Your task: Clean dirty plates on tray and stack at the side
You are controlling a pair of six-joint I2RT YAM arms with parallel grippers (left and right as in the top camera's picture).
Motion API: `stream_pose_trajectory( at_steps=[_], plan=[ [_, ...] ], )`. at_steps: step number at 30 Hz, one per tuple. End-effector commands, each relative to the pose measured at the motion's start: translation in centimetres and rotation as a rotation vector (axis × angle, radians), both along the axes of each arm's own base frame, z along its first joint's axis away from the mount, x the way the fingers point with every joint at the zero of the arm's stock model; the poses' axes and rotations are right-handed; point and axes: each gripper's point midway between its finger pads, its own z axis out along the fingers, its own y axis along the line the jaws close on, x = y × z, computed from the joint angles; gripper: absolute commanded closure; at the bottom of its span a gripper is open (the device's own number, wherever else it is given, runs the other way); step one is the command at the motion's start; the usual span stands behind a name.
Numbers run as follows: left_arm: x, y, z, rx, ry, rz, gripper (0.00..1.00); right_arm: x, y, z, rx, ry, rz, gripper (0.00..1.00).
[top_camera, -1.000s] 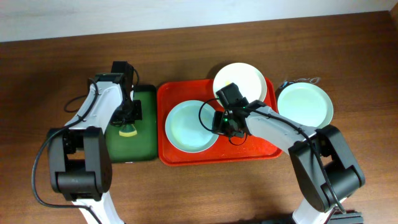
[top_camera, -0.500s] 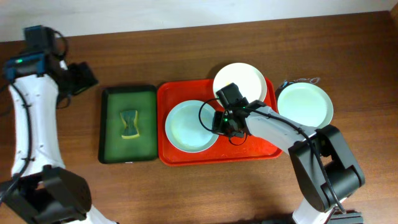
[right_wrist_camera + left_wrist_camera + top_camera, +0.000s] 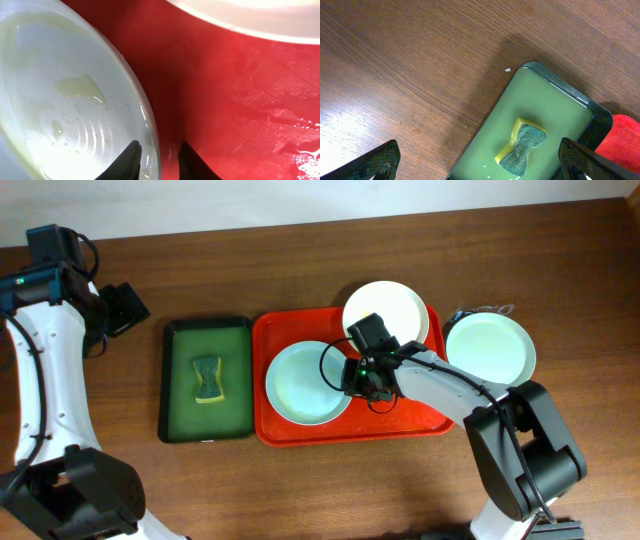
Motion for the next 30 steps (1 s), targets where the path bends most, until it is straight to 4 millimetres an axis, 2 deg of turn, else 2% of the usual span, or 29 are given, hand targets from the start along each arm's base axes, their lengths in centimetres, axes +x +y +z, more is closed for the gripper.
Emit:
stream_pose_trajectory(
  at_steps=[1, 11, 15, 19, 24, 28, 30],
  plan=[
    [0.0, 0.1, 0.5, -0.004, -0.016, 0.016, 0.01, -0.1, -0.2, -0.6, -0.025, 0.002, -0.005, 0.73],
    [0.0, 0.1, 0.5, -0.004, -0.016, 0.016, 0.01, -0.2, -0.4, -0.8, -0.034, 0.002, -0.007, 0.75],
    [0.0, 0.1, 0.5, -0.004, -0.016, 0.016, 0.01, -0.2, -0.4, -0.8, -0.034, 0.004, -0.007, 0.96],
    [0.0, 0.1, 0.5, -0.004, -0.016, 0.016, 0.01, 0.1, -0.4, -0.6, -0.028, -0.001, -0.01, 0.96],
    [0.0, 0.1, 0.5, -0.004, -0.016, 0.016, 0.01, 0.8, -1.0, 2.6, -0.026, 0.062, -0.008, 0.96],
    [0.0, 0.1, 0.5, -0.004, -0.016, 0.016, 0.01, 1.9, -0.5, 6.0, -0.028, 0.054, 0.013, 0.96],
    [0.0, 0.1, 0.5, -0.004, -0.016, 0.016, 0.01, 2.7, -0.1, 8.4, -0.022, 0.036, 0.018, 0.96]
  ],
)
